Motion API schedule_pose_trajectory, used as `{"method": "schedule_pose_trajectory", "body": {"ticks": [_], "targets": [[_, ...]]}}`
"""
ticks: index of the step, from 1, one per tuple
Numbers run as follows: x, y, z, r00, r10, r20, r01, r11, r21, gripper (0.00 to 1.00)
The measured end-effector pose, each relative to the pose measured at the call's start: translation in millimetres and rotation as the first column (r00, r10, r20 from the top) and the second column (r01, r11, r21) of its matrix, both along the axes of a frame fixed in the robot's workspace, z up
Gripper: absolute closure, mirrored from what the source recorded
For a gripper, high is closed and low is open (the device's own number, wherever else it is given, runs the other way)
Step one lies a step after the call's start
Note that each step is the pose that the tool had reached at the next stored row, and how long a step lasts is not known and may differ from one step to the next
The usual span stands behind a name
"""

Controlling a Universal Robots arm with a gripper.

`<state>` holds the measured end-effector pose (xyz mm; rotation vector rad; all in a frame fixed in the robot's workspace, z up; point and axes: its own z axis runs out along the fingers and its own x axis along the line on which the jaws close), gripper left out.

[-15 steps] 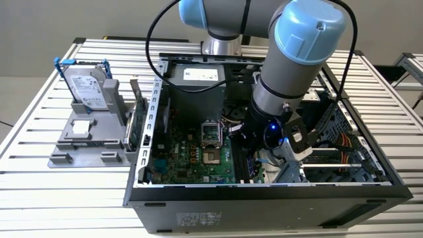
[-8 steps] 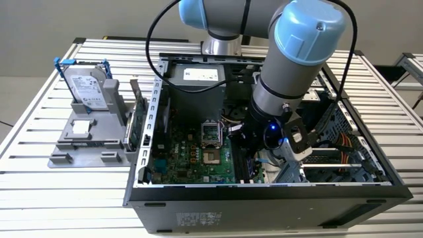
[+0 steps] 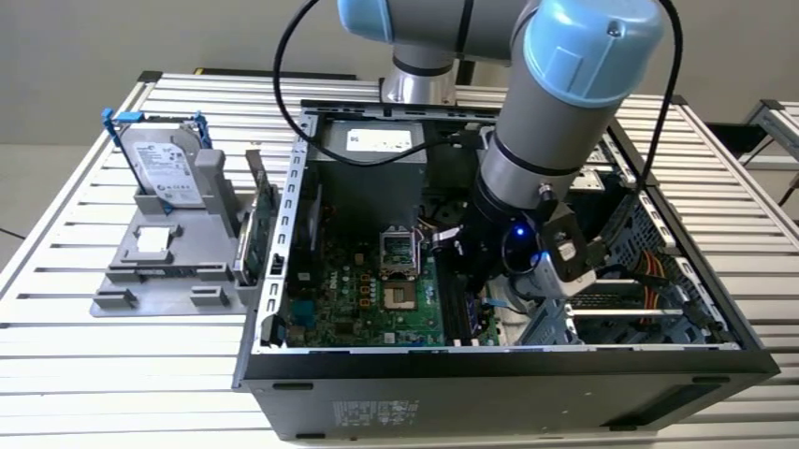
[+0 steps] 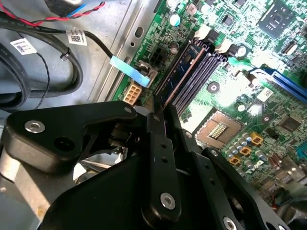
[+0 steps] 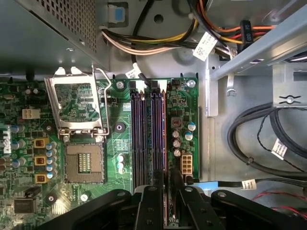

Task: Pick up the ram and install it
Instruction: 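Insert the ram into the slot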

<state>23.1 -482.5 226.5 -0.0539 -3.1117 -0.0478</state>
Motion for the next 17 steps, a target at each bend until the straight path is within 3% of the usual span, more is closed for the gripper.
{"method": "schedule_pose_trajectory", "body": {"ticks": [8, 13, 14, 17], "targets": [[0.0, 0.0, 14.6, 1.0, 0.0, -0.0001, 0.0, 1.0, 0.0, 0.0], [0.0, 0.0, 16.2, 1.0, 0.0, 0.0, 0.0, 1.0, 0.0006, 0.0], [0.0, -0.1, 16.2, 1.0, 0.0, -0.0001, 0.0, 1.0, 0.0006, 1.0], [0.0, -0.1, 16.3, 1.0, 0.0, -0.0001, 0.0, 1.0, 0.001, 1.0]]}}
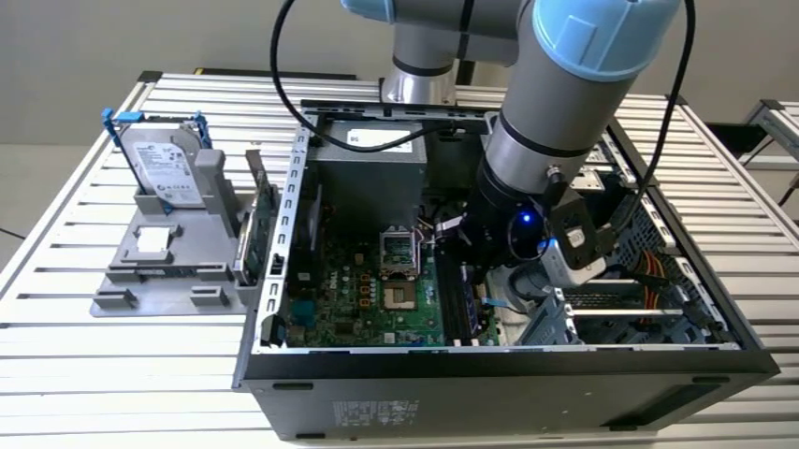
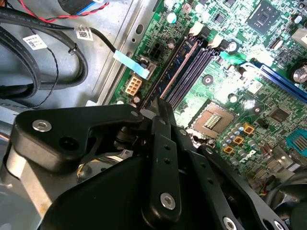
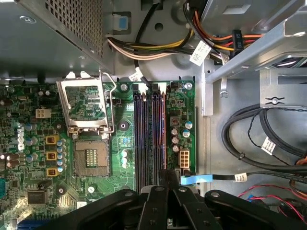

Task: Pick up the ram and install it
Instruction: 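Insert the ram into the slot, then press down the ram until it locks into place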

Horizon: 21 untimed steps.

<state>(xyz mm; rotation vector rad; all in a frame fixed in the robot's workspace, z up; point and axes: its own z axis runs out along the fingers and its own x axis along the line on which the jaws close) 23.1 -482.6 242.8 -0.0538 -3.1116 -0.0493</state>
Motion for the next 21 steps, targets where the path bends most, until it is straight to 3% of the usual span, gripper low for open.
{"method": "schedule_pose_trajectory", "body": {"ticks": [15, 21], "targets": [[0.0, 0.0, 0.2, 1.0, 0.003, 0.0, -0.003, 1.0, 0.005, 1.0], [0.0, 0.0, 0.2, 0.9983, 0.058, 0.0, -0.058, 0.9983, 0.005, 1.0]]}}
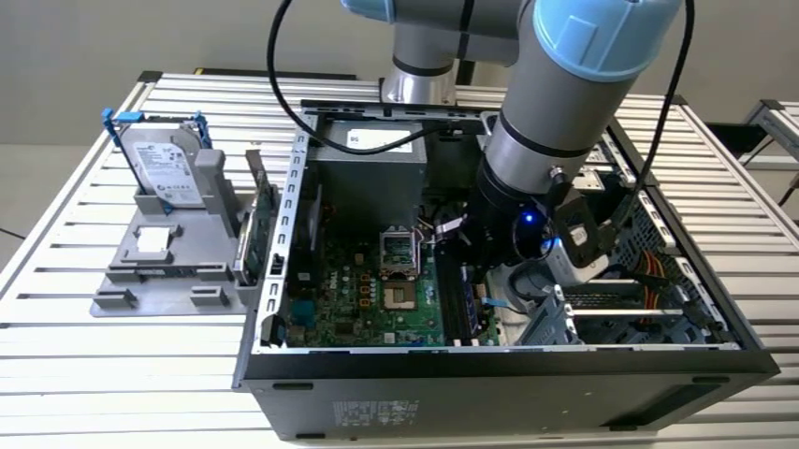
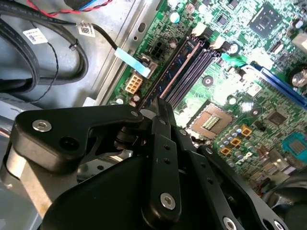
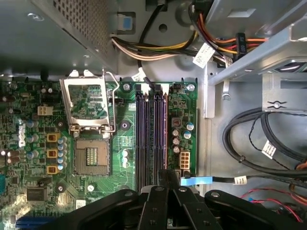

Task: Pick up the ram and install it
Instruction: 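Press down the ram until it locks into place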

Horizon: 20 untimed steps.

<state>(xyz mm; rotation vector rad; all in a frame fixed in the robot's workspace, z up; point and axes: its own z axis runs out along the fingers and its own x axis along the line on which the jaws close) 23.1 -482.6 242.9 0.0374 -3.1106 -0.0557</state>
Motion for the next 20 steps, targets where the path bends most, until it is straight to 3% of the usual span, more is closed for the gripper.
{"method": "schedule_pose_trajectory", "body": {"ticks": [13, 16, 20], "targets": [[0.0, 0.3, 0.0, 0.9936, 0.113, -0.0001, -0.113, 0.9936, 0.0001, 1.0], [0.0, 0.4, 0.0, 0.9908, 0.136, 0.0, -0.136, 0.9908, 0.0, 1.0], [0.0, 0.7, 0.0, 0.9836, 0.181, 0.0, -0.181, 0.9836, 0.0, 1.0]]}}
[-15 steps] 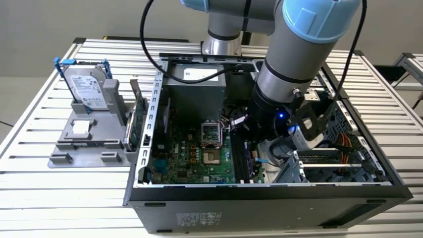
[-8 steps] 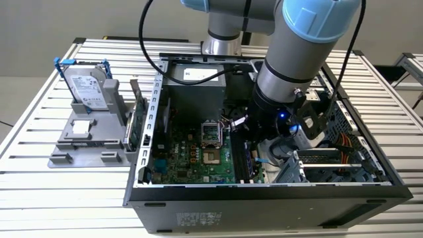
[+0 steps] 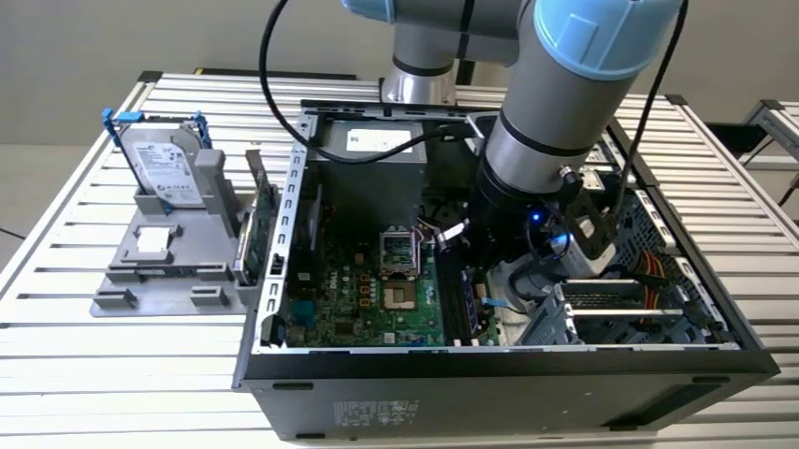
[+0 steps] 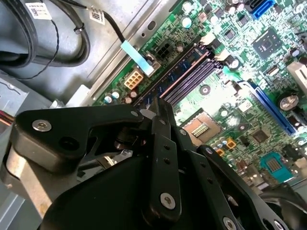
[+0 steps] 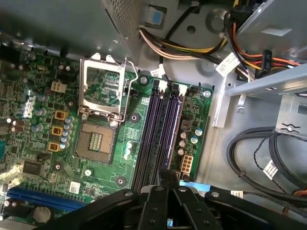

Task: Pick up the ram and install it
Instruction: 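Press down the ram until it locks into place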

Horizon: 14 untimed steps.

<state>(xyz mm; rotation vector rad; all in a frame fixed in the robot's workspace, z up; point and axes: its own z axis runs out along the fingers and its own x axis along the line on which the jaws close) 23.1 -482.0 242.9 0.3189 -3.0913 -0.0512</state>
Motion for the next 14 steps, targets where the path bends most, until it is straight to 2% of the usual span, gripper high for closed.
{"method": "schedule_pose_trajectory", "body": {"ticks": [7, 14], "targets": [[0.0, 0.0, 0.0, 0.9985, 0.054, -0.0001, -0.054, 0.9985, 0.0, 1.0], [0.0, 0.2, -0.1, 0.9943, 0.106, 0.0, -0.106, 0.9943, 0.0, 1.0]]}}
